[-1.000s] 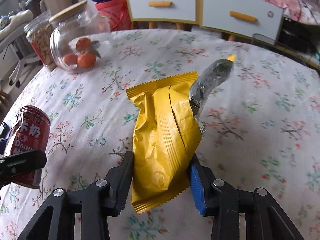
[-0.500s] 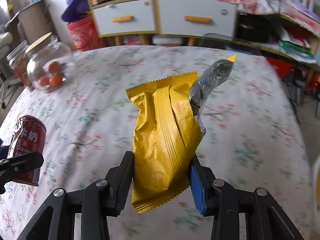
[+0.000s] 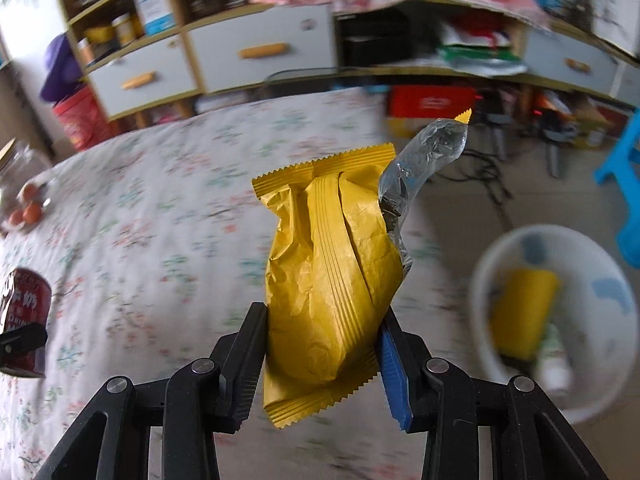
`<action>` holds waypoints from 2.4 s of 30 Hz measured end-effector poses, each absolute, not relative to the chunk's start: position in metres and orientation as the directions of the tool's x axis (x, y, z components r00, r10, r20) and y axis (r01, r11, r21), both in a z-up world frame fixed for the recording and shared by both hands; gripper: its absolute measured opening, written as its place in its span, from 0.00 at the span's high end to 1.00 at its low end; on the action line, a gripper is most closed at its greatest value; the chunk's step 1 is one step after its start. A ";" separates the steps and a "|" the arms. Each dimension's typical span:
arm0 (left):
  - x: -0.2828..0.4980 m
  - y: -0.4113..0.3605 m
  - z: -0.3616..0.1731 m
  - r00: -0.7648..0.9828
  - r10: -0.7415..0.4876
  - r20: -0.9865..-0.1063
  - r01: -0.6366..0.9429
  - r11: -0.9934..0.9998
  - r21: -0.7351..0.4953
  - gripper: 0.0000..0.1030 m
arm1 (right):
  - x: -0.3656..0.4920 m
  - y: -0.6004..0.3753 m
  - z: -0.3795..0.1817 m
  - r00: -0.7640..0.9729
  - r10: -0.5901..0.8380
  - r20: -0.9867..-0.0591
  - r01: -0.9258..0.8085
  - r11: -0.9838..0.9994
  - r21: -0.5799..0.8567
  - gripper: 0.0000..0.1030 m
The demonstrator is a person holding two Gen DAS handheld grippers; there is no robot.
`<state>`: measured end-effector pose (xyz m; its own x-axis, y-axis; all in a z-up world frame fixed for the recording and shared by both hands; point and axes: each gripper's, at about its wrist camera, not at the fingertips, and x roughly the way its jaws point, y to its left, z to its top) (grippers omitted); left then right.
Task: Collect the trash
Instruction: 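Carry the wrapper with the right tool while the left tool carries the can to the wastebasket, then release the wrapper with the right tool while the left tool drops the can into the wastebasket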
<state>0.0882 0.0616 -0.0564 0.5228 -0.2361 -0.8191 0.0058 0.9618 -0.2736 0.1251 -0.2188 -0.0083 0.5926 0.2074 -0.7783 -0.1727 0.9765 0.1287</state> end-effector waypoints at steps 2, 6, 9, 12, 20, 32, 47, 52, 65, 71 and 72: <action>0.089 0.052 -0.058 0.520 -0.239 -0.820 0.021 0.964 -0.267 0.30 | 0.123 -0.240 -0.007 0.602 0.186 -0.777 -0.135 0.982 0.131 0.55; 0.090 0.036 -0.063 0.502 -0.255 -0.827 0.046 0.962 -0.268 0.30 | 0.122 -0.285 -0.008 0.614 0.125 -0.779 -0.047 0.991 0.122 0.55; 0.092 0.028 -0.066 0.493 -0.261 -0.830 0.053 0.961 -0.271 0.30 | 0.124 -0.322 -0.013 0.607 0.090 -0.790 0.032 0.990 0.138 0.55; 0.094 0.017 -0.066 0.488 -0.262 -0.833 0.067 0.962 -0.263 0.30 | 0.126 -0.350 -0.018 0.596 0.063 -0.800 0.095 0.984 0.148 0.54; 0.104 -0.017 -0.056 0.484 -0.271 -0.832 0.129 0.963 -0.238 0.30 | 0.134 -0.389 -0.033 0.552 0.043 -0.833 0.188 0.967 0.175 0.36; 0.137 -0.130 -0.053 0.434 -0.367 -0.823 0.288 0.922 -0.260 0.30 | 0.116 -0.417 -0.021 0.542 0.053 -0.839 0.241 0.946 0.216 0.30; 0.183 -0.252 -0.069 0.392 -0.451 -0.802 0.426 0.862 -0.276 0.30 | 0.090 -0.470 -0.017 0.514 0.032 -0.857 0.337 0.911 0.236 0.30; 0.193 -0.274 -0.069 0.400 -0.471 -0.786 0.473 0.841 -0.263 0.29 | 0.088 -0.481 -0.017 0.516 0.044 -0.856 0.364 0.893 0.265 0.30; 0.180 -0.237 -0.056 0.445 -0.364 -0.818 0.377 0.905 -0.198 0.03 | 0.089 -0.478 -0.011 0.521 0.002 -0.854 0.358 0.907 0.221 0.28; 0.149 -0.182 -0.047 0.475 -0.314 -0.822 0.305 0.935 -0.181 0.00 | 0.084 -0.465 -0.005 0.525 0.003 -0.851 0.347 0.912 0.218 0.28; 0.144 -0.174 -0.044 0.481 -0.305 -0.822 0.292 0.940 -0.178 0.00 | 0.082 -0.461 -0.004 0.527 0.003 -0.850 0.343 0.914 0.215 0.28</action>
<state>0.1439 -0.1736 -0.0445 0.4811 -0.3045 -0.8221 0.2915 0.9399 -0.1776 0.0824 -0.4613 -0.0039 0.5266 0.0029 -0.8501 0.3428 0.9144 0.2154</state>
